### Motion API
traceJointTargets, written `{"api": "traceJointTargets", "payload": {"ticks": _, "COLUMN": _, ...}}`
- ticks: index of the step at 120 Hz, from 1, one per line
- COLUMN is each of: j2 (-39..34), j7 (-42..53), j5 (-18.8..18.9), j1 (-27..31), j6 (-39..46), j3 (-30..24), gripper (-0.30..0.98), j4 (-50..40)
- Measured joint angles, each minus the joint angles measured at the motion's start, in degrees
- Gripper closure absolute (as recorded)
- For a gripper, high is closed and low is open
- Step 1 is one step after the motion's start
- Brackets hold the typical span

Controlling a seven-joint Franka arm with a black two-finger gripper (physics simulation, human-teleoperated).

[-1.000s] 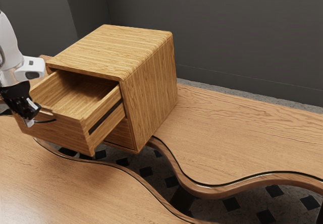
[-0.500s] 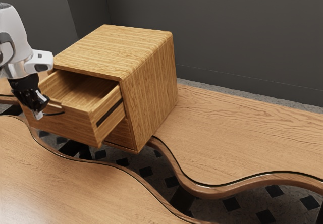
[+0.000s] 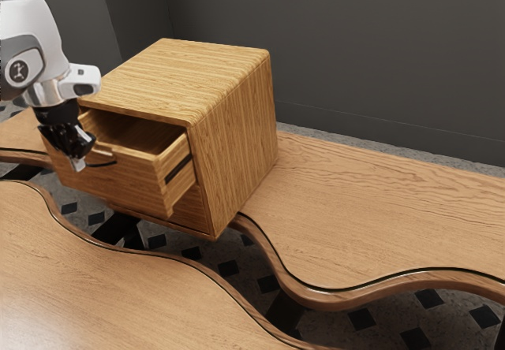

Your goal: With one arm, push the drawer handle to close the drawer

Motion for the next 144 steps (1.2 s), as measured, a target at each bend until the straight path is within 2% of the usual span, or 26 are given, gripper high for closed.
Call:
{"api": "traceJointTargets", "payload": {"ticks": 92, "j2": 13.3, "j7": 0.2, "j5": -1.3, "j1": -0.4, "j6": 0.0, "j3": -0.7, "gripper": 0.79, "j4": 13.3}}
{"api": "traceJointTargets", "payload": {"ticks": 144, "j2": 16.9, "j7": 0.3, "j5": -1.9, "j1": -0.4, "j6": 0.0, "j3": -1.2, "gripper": 0.79, "j4": 17.4}}
